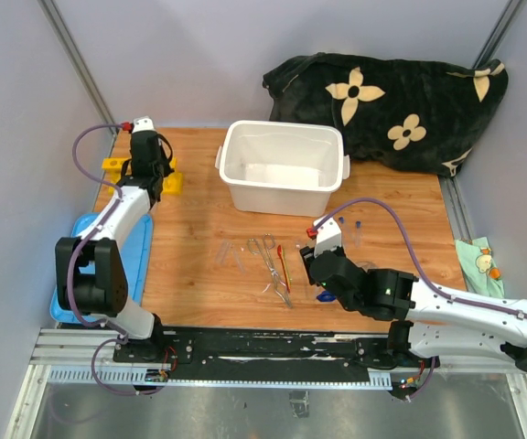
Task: Organize the chemistry lab equipment
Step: Insert the test tube into the slot of the test tube rack.
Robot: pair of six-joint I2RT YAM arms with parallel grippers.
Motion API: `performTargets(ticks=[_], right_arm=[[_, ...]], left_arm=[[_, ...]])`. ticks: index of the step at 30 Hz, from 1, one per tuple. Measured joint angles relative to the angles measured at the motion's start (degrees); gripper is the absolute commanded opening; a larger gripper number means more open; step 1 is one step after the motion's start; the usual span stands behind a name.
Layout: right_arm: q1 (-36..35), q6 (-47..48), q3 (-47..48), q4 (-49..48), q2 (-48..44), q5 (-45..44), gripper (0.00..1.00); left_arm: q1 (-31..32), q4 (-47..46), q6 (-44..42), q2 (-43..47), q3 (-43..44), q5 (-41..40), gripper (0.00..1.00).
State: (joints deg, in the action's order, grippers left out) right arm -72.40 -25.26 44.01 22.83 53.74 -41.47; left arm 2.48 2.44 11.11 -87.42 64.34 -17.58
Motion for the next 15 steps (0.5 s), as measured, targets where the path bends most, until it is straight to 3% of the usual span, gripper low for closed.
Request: performTargets(ticks=[8, 15], right_arm=[[0.00, -0.02, -0.83, -0.72, -0.52, -0.17, 0.47], [0.00, -0.02, -1.18, -0.72, -0.70, -0.72, 0.51]], left_arm=[[-1.07, -1.20, -1.81, -4.48, 0.52, -2.10, 0.00], [-8.59, -1.33, -0.76, -4.87, 3.19, -0.79, 0.00]])
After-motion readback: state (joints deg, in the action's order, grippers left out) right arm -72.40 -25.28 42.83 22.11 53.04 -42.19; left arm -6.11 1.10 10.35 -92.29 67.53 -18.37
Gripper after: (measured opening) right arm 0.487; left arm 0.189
